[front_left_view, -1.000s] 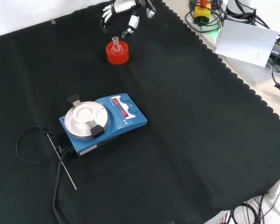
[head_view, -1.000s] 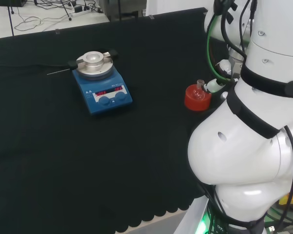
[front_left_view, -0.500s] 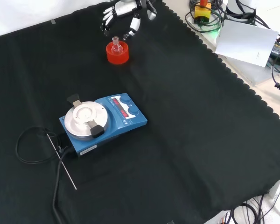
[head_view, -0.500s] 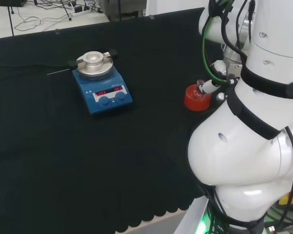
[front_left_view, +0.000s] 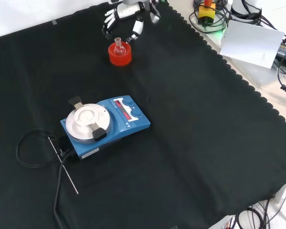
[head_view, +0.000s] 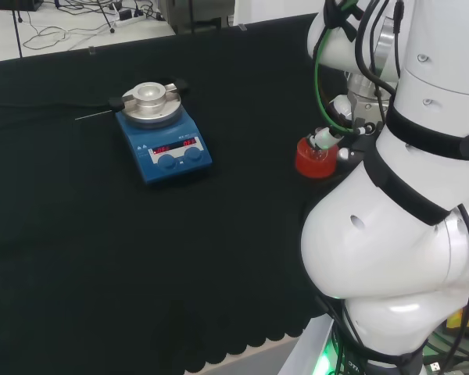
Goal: Pick up the round-bottom flask.
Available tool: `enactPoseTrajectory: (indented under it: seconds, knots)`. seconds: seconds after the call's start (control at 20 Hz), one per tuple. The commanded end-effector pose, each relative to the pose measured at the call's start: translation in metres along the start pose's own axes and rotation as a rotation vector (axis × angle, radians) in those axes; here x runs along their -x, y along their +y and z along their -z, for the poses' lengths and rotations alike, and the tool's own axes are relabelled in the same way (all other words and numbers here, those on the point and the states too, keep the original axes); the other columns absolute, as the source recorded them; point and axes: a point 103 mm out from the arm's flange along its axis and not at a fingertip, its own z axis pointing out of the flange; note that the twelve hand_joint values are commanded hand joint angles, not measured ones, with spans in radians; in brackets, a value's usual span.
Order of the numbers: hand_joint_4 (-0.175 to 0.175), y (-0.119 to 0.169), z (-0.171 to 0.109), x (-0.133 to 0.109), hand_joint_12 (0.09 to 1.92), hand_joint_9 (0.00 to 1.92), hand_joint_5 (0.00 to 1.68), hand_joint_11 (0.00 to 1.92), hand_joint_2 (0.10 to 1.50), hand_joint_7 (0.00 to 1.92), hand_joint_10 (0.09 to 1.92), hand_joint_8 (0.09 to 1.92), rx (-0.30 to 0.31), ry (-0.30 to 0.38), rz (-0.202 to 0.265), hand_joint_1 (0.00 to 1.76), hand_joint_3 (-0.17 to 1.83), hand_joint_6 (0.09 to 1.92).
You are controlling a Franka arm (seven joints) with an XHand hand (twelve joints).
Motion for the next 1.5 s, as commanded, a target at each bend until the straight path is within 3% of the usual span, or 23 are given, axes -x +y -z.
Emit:
enactPoseTrajectory:
  seconds: [0.05,0.25,0.4,0.9,1.5]
  knots:
    - [-0.049,0.003,-0.003,-0.002,1.43,0.47,0.53,0.10,0.66,0.29,0.70,0.71,0.005,0.001,0.000,0.85,0.62,0.55]
    - [-0.052,0.010,-0.008,0.014,1.43,0.47,0.58,0.10,0.67,0.29,0.70,0.71,0.005,0.013,-0.002,0.91,0.64,0.58]
    - [-0.052,0.007,-0.009,-0.001,1.43,0.47,0.61,0.10,0.67,0.29,0.70,0.71,0.018,-0.015,-0.009,0.92,0.66,0.61]
    - [-0.062,0.012,-0.007,0.020,1.43,0.50,0.75,0.11,0.66,0.32,0.70,0.72,0.055,0.019,0.002,0.92,0.67,0.69]
    - [-0.078,0.014,-0.008,0.014,1.42,0.52,0.82,0.12,0.65,0.33,0.69,0.72,0.046,0.015,0.017,0.93,0.68,0.72]
